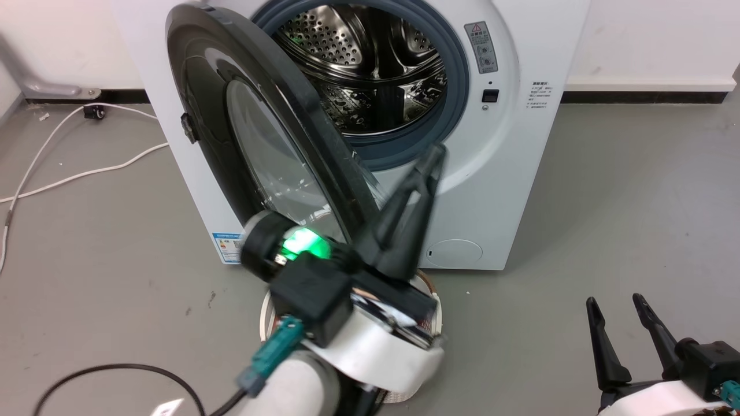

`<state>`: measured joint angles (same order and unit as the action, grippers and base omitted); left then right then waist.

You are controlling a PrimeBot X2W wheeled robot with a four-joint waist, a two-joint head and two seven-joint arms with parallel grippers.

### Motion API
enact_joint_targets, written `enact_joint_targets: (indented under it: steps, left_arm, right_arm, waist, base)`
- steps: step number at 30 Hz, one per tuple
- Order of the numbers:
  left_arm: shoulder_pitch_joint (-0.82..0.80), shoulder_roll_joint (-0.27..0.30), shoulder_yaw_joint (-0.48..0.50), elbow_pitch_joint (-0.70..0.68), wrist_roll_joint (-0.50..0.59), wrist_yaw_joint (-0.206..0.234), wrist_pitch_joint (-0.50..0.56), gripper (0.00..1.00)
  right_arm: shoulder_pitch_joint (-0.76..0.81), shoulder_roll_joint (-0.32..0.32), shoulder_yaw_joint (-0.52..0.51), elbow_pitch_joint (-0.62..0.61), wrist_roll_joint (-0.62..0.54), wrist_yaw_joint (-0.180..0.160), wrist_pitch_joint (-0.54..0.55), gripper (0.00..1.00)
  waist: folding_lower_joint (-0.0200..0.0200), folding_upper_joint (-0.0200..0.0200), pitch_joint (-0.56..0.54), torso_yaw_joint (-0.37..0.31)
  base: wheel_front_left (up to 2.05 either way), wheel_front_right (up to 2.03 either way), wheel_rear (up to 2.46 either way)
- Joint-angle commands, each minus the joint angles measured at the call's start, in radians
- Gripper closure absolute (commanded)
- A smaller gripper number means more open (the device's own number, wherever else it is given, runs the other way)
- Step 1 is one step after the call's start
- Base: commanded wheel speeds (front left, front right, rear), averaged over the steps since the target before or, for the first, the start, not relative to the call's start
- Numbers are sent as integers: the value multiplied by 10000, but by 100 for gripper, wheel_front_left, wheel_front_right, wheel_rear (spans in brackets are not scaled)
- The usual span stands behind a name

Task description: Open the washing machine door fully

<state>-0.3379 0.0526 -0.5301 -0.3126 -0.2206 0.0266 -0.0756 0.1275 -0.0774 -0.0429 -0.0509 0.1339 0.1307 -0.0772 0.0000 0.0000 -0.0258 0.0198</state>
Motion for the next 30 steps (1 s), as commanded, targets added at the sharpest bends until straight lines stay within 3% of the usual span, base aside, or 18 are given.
enact_joint_targets:
  steps: [1, 14, 20, 30]
  left_arm:
    - [166, 0, -135, 130, -95, -17, 85, 100]
    - [1415, 7, -2278, 1735, -1241, 162, 1469, 100]
    - [1771, 116, -2264, 2499, -1304, 424, 1546, 100]
    - [1207, 216, -1426, 3983, -1396, 821, 1017, 100]
  right_arm:
    - [-100, 5, -9, 26, 27, 1, 24, 0]
    - [15, 9, -118, 118, 137, 1, 49, 0]
    - [-118, -22, -95, 188, 193, 1, 25, 0]
    - [-294, -17, -4, 413, 318, 1, -33, 0]
  waist:
    - [0, 0, 14, -15]
    - [0, 0, 231, -116]
    - [0, 0, 368, -127]
    - [0, 0, 559, -283]
  base:
    - [0, 0, 0]
    - [0, 0, 0]
    - [0, 0, 0]
    - [0, 0, 0]
